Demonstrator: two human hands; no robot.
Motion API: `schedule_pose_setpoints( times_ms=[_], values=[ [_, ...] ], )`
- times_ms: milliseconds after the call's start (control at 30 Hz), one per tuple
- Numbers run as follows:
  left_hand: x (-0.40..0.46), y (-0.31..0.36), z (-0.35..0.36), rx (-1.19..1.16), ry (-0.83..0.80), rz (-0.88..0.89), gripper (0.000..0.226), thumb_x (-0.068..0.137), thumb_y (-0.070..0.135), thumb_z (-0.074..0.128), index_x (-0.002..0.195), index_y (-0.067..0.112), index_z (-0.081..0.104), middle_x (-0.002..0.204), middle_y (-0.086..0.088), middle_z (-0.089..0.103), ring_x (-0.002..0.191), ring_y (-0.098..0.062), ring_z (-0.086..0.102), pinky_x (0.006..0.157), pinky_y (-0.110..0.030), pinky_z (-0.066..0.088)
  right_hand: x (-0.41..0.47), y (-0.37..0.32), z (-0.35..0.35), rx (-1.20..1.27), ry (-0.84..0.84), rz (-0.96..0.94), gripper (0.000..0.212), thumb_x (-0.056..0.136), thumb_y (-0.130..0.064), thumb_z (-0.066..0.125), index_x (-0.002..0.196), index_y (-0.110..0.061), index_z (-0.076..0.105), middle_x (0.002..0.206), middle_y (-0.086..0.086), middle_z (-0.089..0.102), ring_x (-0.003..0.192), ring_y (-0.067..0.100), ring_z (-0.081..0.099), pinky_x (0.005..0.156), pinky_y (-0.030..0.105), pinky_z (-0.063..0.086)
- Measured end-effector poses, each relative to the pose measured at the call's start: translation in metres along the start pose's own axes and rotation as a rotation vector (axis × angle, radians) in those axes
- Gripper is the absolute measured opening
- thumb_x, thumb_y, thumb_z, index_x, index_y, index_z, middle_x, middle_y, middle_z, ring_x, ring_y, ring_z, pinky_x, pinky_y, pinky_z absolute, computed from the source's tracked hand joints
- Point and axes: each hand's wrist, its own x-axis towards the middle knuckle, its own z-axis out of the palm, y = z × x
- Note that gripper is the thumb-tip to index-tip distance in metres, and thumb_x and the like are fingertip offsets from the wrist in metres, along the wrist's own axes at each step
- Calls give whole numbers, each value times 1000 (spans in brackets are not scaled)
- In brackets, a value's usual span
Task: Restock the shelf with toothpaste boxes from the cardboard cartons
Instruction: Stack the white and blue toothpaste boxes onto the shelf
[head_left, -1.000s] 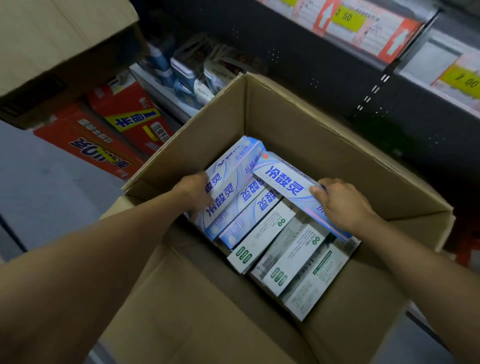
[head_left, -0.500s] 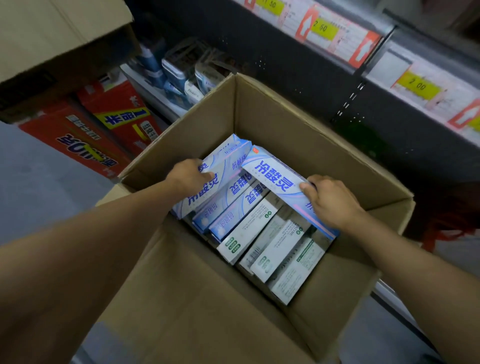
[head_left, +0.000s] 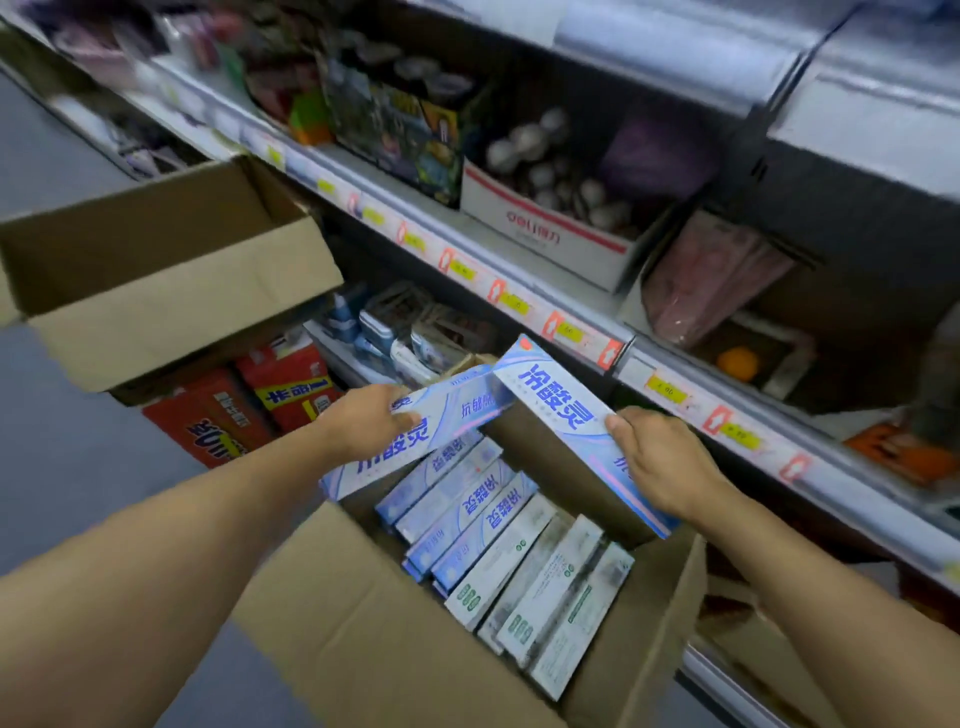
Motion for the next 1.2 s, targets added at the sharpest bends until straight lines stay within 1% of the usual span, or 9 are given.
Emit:
schedule_pose_setpoints(
  times_ms=[233,433,567,633,700,867,967,1067,1200],
  values=[
    [-21,-6,-103,64,9,192,31,96,30,50,124,17,54,118,-8,61,104,-23,56,82,-28,38,-8,-72,-78,-47,132,24,35,101,-31,29,68,-20,38,81,11,54,86,37,52,68,36,32],
    [-38,-13,-199,91,-24,373,32,95,31,52,126,24,54,119,-2,62,102,-19,58,87,-33,44,-24,-149,-126,-163,237,70,28,101,-20,32,85,-8,52,94,18,60,90,38,55,76,41,42],
    [-55,-16,-251,125,12,461,43,96,29,52,136,17,46,136,-3,51,120,-22,50,93,-29,39,-34,-190,-152,-268,263,141,22,100,-15,34,100,-5,54,103,17,59,97,38,55,79,39,41],
    [-62,-17,-271,129,15,504,39,96,30,52,133,18,49,129,-4,56,112,-22,55,94,-33,42,-38,-204,-165,-296,274,168,22,100,-16,32,97,-7,52,103,18,58,97,37,55,79,39,39],
    [-65,-17,-289,125,15,532,35,96,31,51,129,18,51,119,-3,60,97,-17,58,83,-32,47,-42,-216,-178,-311,290,197,24,101,-18,32,95,-6,52,102,18,58,96,37,55,77,39,39],
    [-58,-2,-323,127,52,628,27,95,31,53,121,26,54,105,2,64,75,-5,57,59,-16,40,-42,-226,-206,-353,304,247,23,102,-21,30,87,-12,46,102,19,59,92,35,56,77,40,44],
    [-50,18,-336,82,69,664,24,94,28,54,118,25,57,95,2,65,65,-6,55,50,-12,37,-36,-222,-226,-368,341,284,30,103,-25,26,90,-11,49,106,19,59,98,34,55,74,37,39],
    [-40,42,-344,37,73,707,20,93,25,57,112,27,59,97,2,65,70,-4,57,54,-10,39,-27,-211,-246,-471,354,291,29,103,-21,27,105,-6,52,111,18,56,103,33,54,76,37,40],
    [-20,81,-352,39,80,765,20,93,23,57,112,20,62,92,4,66,72,-2,57,59,-9,40,-4,-177,-272,-527,393,305,23,101,-21,33,102,-9,52,109,17,58,100,35,55,79,40,42]
  ],
)
